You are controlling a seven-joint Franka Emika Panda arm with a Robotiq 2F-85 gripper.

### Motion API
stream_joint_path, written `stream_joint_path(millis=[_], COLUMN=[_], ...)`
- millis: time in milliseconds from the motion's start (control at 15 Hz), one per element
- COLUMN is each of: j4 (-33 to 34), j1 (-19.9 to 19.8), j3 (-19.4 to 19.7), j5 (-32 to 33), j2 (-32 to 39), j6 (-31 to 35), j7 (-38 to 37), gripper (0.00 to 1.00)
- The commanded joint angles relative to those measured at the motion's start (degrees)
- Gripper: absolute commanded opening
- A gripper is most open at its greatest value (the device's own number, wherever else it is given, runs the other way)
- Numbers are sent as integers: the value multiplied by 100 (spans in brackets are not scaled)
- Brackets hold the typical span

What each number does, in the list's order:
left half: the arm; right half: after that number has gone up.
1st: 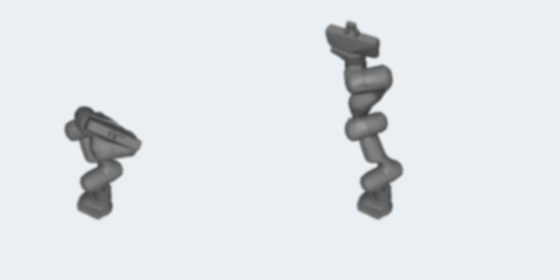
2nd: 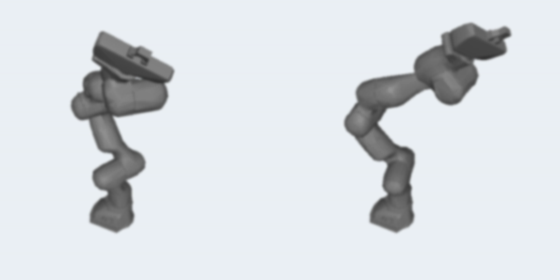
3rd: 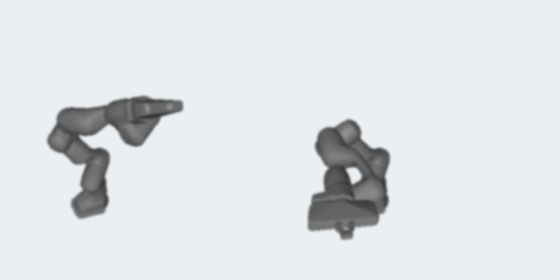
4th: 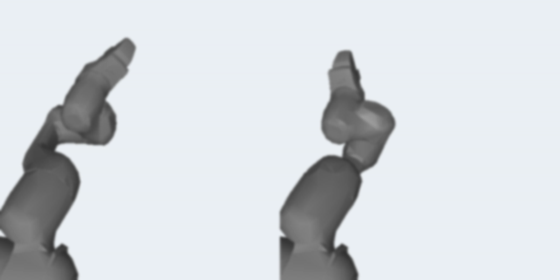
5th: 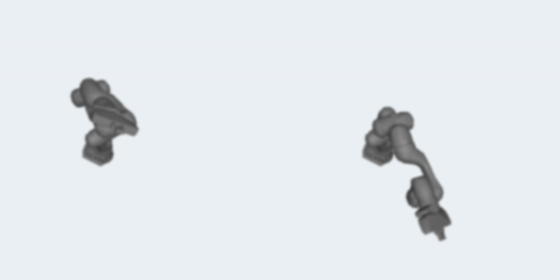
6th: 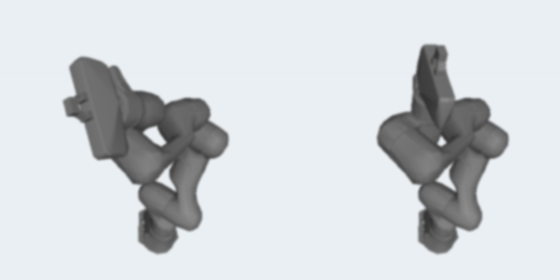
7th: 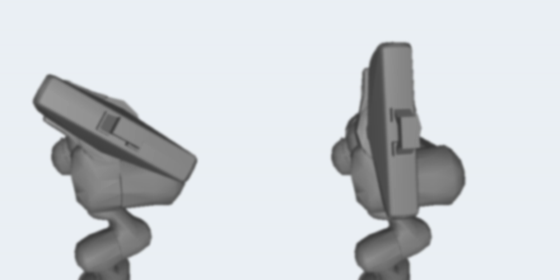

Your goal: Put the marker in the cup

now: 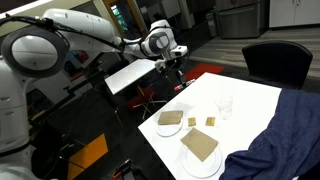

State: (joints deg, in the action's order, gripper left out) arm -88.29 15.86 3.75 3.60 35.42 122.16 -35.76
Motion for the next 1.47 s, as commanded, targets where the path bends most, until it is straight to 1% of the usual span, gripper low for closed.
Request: stream_joint_path(millis=[0, 67, 333, 467, 600, 867, 1067, 1267, 1400], j4=[19, 19, 5, 9, 3, 31, 87, 189, 264], j1=[-55, -54, 218, 382, 583, 932, 1093, 1132, 1052], j3=[-75, -78, 270, 492, 761, 1196, 1397, 1471, 1390], j5=[46, 45, 393, 755, 1178, 2016, 2627, 3103, 3351], j2=[3, 3, 195, 281, 347, 417, 478, 597, 676], j6=[-22, -22, 964, 1320, 1524, 1444, 1286, 969, 700], j7=[-22, -17, -1243, -1919, -2654, -4100, -5068, -5827, -6193], gripper=[20, 5, 5, 5, 5, 5, 5, 5, 5])
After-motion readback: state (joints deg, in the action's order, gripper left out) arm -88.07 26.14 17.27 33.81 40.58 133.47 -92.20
